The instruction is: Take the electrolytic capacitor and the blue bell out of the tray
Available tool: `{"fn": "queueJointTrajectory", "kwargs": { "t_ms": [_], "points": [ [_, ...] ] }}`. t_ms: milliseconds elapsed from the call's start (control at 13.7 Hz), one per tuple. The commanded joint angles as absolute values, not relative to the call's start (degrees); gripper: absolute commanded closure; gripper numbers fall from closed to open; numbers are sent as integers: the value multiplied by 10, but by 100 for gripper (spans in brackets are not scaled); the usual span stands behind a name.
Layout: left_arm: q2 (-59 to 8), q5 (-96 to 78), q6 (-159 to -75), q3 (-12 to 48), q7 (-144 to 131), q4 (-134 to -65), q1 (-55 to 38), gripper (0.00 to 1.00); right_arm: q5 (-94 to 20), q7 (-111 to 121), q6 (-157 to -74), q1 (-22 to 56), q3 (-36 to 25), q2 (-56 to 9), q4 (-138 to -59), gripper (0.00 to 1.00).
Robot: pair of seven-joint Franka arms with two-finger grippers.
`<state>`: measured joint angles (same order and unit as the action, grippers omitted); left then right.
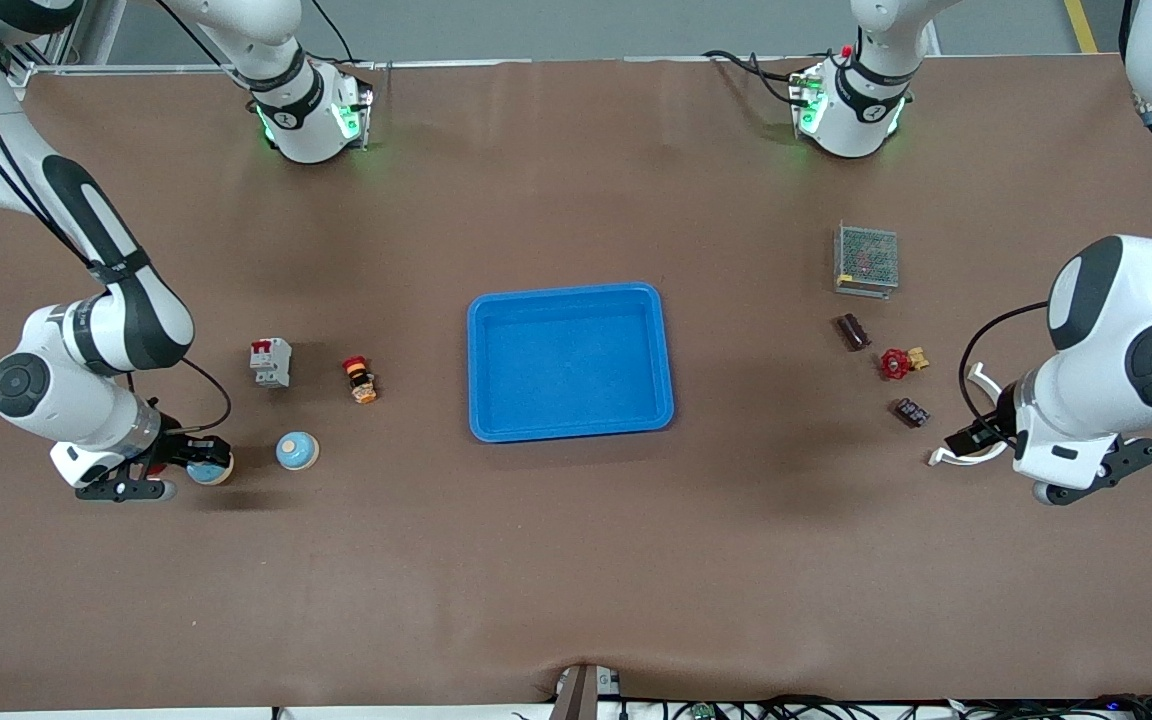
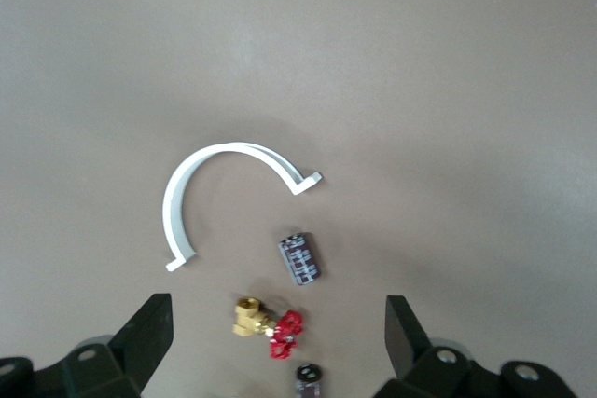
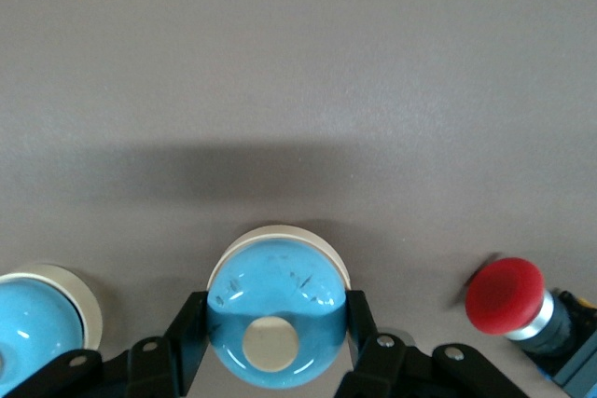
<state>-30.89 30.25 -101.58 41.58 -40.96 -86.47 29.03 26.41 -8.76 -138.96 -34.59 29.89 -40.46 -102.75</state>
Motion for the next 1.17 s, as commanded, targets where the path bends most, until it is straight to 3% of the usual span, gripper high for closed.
{"fn": "queueJointTrajectory", "kwargs": {
  "t_ms": [0,364,437,510,729,948,1093],
  "points": [
    [-266,283,-988,425,-354,-867,296,0,272,-86,-1397,-366,309,-393,-1052,100],
    [-200,187,-985,412,-263,-866,294,0,272,-83,-1399,-378,309,-393,-1064,100],
    [-173,142,-985,370,-231,-871,281,0,272,-83,-1399,-379,309,-393,-1063,74],
    [-155,114,-984,325,-214,-875,240,0,272,-86,-1399,-379,310,-393,-1063,1],
    [-114,91,-948,219,-185,-876,153,0,272,-85,-1390,-378,315,-384,-1060,0],
    [-56,33,-942,129,-142,-905,93,0,272,-88,-1328,-395,356,-367,-1040,0],
    [-34,21,-942,101,-92,-920,79,0,271,-91,-1287,-423,399,-356,-1027,0]
  ]
}}
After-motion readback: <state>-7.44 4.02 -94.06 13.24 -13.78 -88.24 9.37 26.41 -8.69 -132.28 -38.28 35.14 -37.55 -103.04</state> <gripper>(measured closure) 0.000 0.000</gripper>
